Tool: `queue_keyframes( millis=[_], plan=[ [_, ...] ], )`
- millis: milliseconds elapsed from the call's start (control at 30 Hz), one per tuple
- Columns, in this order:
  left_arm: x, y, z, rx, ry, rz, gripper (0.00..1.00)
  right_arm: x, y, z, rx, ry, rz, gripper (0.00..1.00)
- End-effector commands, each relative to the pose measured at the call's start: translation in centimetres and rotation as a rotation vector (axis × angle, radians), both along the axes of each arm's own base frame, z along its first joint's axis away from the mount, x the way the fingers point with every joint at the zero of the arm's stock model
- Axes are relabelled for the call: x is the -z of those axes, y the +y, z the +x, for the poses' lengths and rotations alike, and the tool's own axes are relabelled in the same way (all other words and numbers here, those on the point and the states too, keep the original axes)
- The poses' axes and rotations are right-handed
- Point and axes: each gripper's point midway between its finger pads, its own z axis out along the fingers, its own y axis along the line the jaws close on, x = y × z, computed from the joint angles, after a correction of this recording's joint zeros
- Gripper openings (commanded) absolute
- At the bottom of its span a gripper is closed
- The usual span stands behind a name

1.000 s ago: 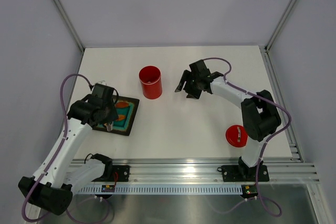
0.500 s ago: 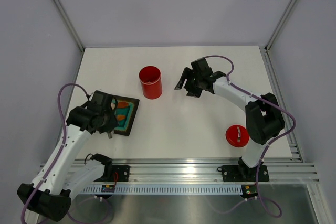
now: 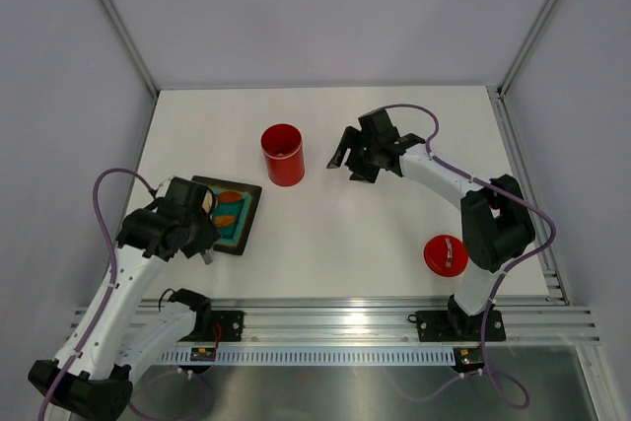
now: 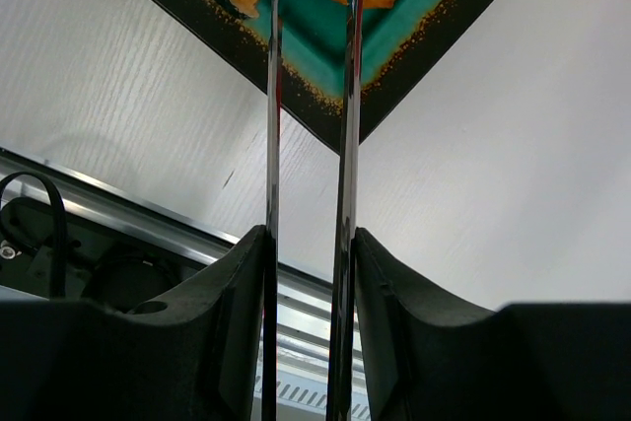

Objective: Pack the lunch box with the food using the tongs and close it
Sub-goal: Pick up the fake food from the plate.

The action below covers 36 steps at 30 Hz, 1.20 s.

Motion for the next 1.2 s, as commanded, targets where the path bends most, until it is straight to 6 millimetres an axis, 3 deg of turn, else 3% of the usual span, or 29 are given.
queue_keyframes(
  millis=[0,367,700,1167],
  plan=[
    [0.2,0.0,-0.1,-0.032,-0.009,-0.018,0.40,-2.0,0.8,-0.2,-0.025,-0.045,0.039,0.79],
    [1.6,-1.5,0.2,0.007,0.008,-0.080,0.41,-2.4,0.4,-0.5,-0.025,-0.052,0.037,0.79],
    [0.8,-2.7,2.3,0.039,-0.050,-0.120,0.41,-2.2,0.2,-1.1,-0.032,-0.044,0.037,0.80],
    [1.1,-3.5,3.2,0.126,-0.031,-0.107,0.43,-1.9,0.4,-1.3,-0.039,-0.035,0.048,0.81]
  ],
)
